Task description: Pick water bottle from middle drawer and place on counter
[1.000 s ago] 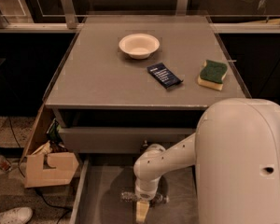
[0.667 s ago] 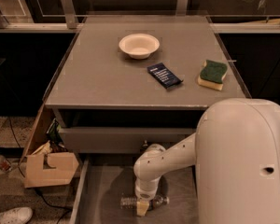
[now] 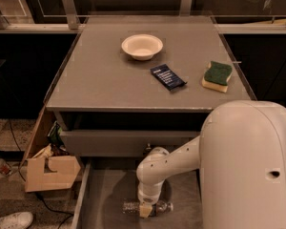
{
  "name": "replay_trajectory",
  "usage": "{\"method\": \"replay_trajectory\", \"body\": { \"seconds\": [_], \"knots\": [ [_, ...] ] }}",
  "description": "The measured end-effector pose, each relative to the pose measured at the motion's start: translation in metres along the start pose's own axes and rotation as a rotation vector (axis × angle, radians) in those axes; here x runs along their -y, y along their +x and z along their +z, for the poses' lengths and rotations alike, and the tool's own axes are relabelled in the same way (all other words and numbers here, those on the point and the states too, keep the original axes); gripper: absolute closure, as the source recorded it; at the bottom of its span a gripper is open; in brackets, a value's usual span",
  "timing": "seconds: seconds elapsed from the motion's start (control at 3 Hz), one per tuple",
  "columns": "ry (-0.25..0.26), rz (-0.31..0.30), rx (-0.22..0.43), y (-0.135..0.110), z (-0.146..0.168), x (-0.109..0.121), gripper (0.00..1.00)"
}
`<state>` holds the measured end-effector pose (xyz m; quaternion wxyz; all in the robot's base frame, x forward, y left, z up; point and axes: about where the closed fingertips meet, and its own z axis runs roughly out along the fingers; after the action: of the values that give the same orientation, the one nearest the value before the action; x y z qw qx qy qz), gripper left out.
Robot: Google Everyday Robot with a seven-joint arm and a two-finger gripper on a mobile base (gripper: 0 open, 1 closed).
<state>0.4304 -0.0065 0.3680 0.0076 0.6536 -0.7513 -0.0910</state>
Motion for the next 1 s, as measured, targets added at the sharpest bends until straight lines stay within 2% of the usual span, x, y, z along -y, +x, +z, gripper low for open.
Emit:
{"method": "replay_trajectory", "body": {
  "seconds": [0.33,0.67,1.0],
  "knots": [
    [0.0,0.0,0.0,0.0,0.0,0.0,1.0],
    [0.013,0.021,0.034,0.009,-0.008,-0.001,1.0],
    [0.05,0.061,0.063,0.026,-0.025,-0.001,1.0]
  ]
}}
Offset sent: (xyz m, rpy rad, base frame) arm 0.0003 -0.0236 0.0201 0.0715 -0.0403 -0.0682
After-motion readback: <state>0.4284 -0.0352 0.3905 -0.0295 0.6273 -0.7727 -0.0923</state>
